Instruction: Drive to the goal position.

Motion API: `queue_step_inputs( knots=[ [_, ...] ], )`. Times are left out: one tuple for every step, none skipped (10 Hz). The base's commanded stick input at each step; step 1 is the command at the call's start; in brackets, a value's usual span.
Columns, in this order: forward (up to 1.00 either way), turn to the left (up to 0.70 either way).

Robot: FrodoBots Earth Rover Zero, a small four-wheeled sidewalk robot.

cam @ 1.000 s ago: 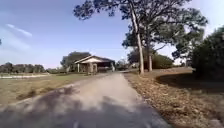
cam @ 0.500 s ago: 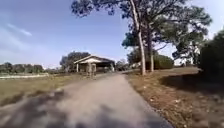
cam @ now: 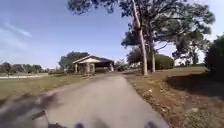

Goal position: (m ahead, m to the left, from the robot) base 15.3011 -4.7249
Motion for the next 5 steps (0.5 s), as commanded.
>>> queue_step_inputs(
  knots=[
    [1.00,0.03],
    [1.00,0.04],
    [1.00,0.10],
    [1.00,0.37],
    [1.00,0.40]
  ],
)
